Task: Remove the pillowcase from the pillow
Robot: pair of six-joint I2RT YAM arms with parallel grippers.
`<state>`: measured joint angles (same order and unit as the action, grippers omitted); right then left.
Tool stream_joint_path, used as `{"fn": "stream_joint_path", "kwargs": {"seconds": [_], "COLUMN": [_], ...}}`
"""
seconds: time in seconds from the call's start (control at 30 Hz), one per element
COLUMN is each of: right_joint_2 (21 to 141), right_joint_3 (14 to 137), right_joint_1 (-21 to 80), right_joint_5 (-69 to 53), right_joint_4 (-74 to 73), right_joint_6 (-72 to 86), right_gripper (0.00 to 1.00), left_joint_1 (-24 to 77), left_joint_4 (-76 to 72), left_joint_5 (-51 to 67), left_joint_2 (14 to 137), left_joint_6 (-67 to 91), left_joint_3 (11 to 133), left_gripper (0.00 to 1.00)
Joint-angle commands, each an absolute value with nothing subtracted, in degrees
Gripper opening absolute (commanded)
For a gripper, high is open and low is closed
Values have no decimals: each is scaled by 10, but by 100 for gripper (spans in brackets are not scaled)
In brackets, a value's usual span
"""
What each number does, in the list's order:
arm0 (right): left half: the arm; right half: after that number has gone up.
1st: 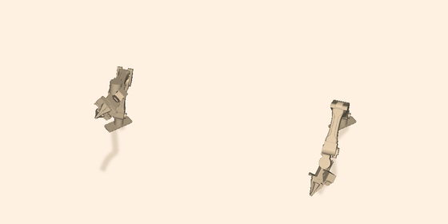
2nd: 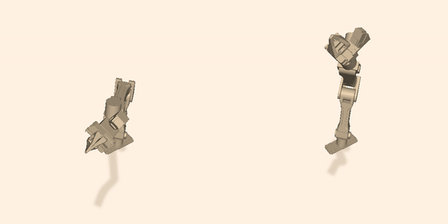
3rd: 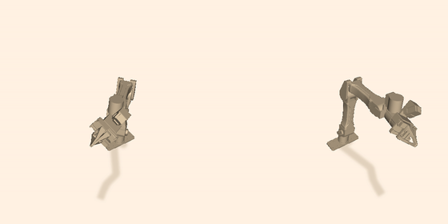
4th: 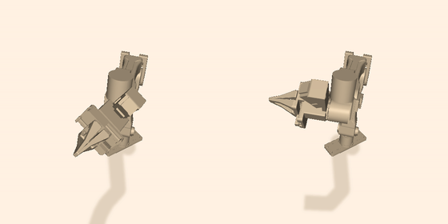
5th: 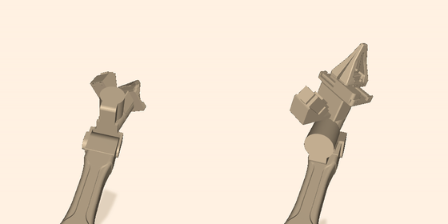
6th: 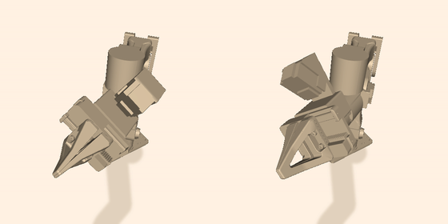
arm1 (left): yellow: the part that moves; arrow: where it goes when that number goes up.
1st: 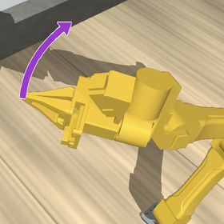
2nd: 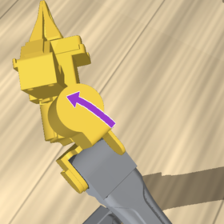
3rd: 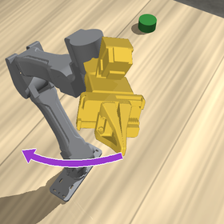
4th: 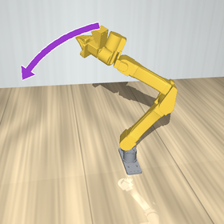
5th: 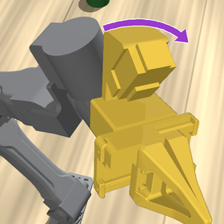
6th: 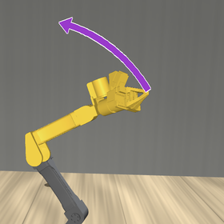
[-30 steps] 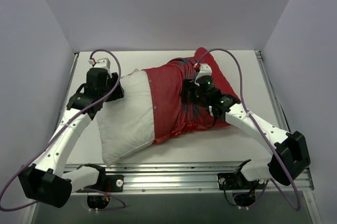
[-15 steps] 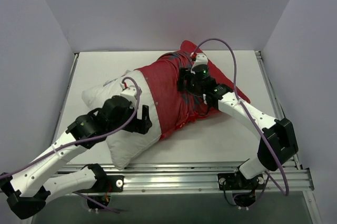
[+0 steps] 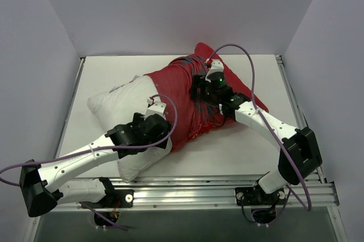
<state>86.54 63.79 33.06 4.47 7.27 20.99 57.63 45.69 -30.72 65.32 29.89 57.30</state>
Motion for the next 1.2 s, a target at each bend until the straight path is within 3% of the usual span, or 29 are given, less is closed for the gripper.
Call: {"fn": "stream_joint_path", "kwargs": {"seconds": [0.0,0.07,0.3,0.53,0.57,0.83,1.03,1.13,1.17], "right_joint_2": [861,860,833,745,724,650,692,720,725], "right_joint_3": [623,625,620,583,567,464,436,435,437], "right_joint_1": [337,337,337,346,352,392,436,439,439], "right_joint_5": [17,10,-34,-27,-20,-3,-25,-12,-4], "right_joint_4": [66,69,67,25,12,-5,62,75,71], "right_joint_6": [220,221,236,218,218,266,294,296,294], "right_gripper": [75,75,75,77,78,79,78,72,64], "left_joint_1": [576,575,571,557,556,550,550,550,549], "left_joint_4": [439,423,354,321,320,316,330,349,355], "left_joint_5": [-324,-316,-299,-288,-288,-261,-266,-277,-282], "left_joint_2": [671,680,702,688,680,638,632,628,623], "left_joint_6": [346,365,424,416,414,374,365,359,360], "left_joint_3": [552,541,490,477,478,508,540,552,562], "left_gripper": [95,92,61,14,3,2,2,2,2]}}
